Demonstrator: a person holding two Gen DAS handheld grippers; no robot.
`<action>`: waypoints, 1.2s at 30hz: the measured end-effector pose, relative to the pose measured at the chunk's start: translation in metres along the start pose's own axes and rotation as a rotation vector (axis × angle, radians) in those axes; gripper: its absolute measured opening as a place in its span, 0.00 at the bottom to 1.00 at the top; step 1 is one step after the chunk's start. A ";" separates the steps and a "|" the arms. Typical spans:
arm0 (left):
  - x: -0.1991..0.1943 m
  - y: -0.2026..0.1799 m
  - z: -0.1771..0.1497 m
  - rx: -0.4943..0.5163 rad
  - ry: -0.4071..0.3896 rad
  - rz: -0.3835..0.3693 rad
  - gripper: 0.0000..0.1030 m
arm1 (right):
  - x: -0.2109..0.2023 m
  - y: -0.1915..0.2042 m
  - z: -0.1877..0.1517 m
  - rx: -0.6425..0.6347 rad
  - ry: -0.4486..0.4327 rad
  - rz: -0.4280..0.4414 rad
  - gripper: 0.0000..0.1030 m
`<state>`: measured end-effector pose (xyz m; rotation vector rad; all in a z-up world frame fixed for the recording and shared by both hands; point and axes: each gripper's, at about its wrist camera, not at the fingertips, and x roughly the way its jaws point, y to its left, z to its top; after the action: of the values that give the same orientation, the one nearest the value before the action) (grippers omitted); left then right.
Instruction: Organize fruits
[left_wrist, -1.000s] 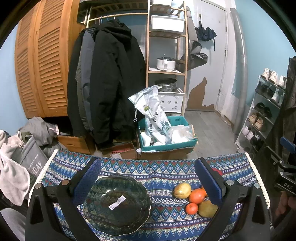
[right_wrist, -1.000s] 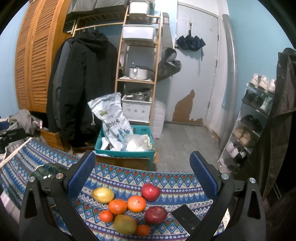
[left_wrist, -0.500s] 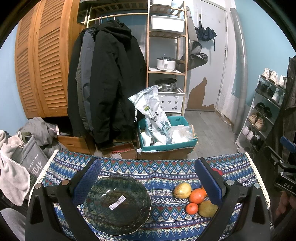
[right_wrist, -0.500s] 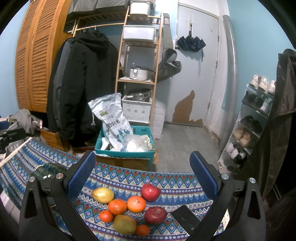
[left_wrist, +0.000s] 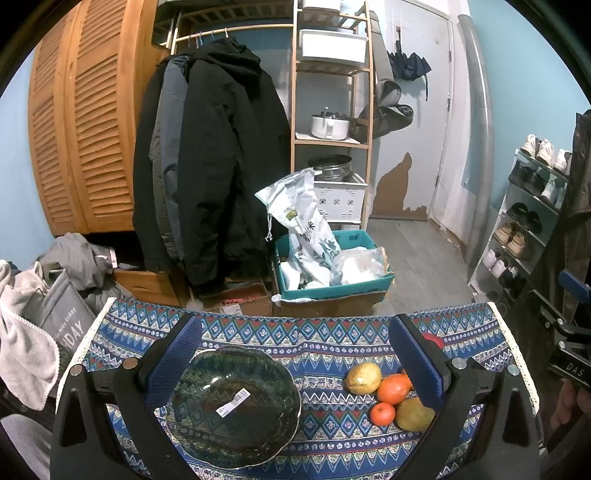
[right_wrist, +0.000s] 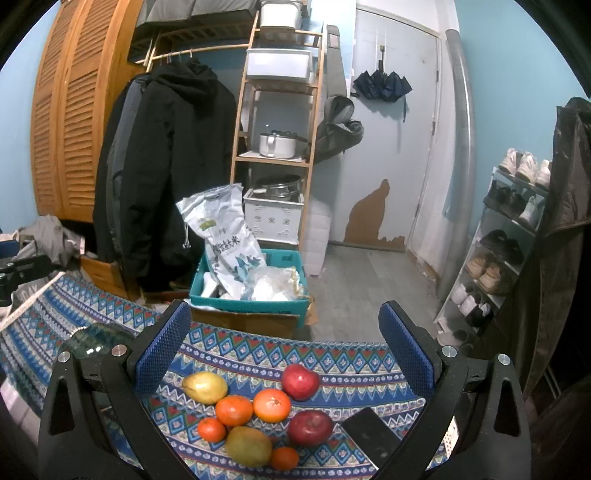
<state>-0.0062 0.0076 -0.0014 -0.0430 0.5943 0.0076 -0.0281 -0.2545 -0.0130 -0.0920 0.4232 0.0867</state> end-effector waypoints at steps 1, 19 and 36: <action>0.000 0.000 0.000 0.001 0.001 -0.001 0.99 | 0.000 0.000 0.000 0.000 0.000 0.000 0.97; -0.001 -0.001 0.000 0.002 0.002 0.000 0.99 | 0.000 0.000 0.000 -0.002 0.001 -0.001 0.97; -0.001 -0.004 -0.001 0.006 0.006 0.001 0.99 | -0.001 -0.003 -0.005 -0.005 0.007 0.000 0.97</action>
<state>-0.0079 0.0038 -0.0018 -0.0370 0.6000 0.0064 -0.0305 -0.2576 -0.0172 -0.0978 0.4303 0.0871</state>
